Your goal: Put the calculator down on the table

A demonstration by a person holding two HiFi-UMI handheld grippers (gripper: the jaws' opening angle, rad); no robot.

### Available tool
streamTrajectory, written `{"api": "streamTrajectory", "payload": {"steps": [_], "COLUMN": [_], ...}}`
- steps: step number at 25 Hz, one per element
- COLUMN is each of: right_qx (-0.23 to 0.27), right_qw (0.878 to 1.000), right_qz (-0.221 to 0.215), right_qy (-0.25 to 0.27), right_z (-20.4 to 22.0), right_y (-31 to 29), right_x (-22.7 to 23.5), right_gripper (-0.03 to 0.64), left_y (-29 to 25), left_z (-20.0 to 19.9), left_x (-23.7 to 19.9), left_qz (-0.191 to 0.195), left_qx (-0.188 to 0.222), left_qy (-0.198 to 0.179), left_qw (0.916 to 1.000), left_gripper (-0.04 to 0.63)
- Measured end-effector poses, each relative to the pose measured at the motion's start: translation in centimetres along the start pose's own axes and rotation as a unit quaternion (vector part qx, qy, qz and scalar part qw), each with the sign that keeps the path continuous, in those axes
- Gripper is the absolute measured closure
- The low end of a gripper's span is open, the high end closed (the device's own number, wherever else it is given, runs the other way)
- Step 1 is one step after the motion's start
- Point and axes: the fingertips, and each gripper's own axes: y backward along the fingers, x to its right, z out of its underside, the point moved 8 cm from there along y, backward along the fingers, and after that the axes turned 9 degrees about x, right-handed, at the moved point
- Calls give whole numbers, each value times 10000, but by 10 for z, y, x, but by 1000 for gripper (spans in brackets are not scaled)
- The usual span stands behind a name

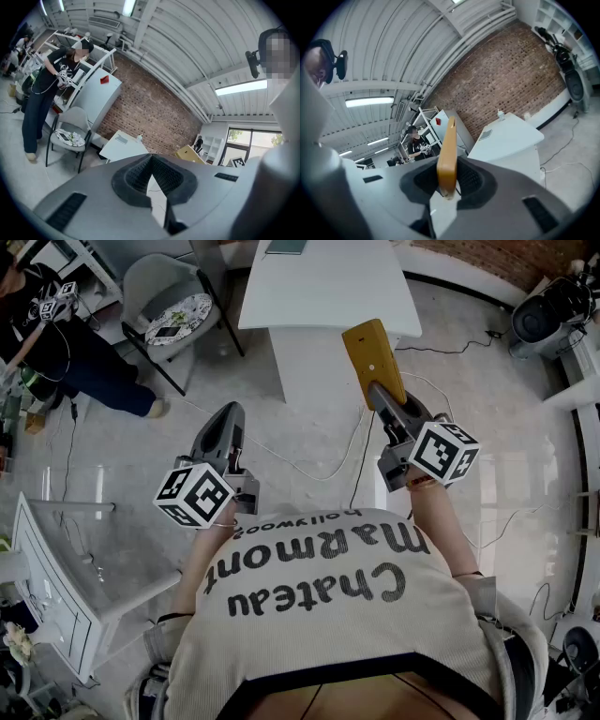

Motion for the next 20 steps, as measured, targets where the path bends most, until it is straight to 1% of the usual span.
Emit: {"api": "streamTrajectory", "payload": {"steps": [6, 12, 16, 20], "right_qx": [12, -23, -102, -213], "right_qw": [10000, 9999, 9998, 9995], "right_qz": [-83, -61, -42, -85], "right_qy": [10, -93, -140, -228], "right_z": [2, 6, 11, 24], "right_y": [4, 8, 9, 7], "right_x": [-7, -8, -6, -6], "right_gripper": [528, 528, 528, 526], "left_y": [8, 14, 21, 27], "left_z": [-2, -1, 1, 10], "left_x": [5, 5, 4, -6], "left_qz": [26, -31, -105, -236], "left_qx": [21, -19, -75, -219], "left_qy": [7, 17, -11, -12], "left_qw": [10000, 10000, 9999, 9995], "left_gripper": [594, 594, 594, 594]}}
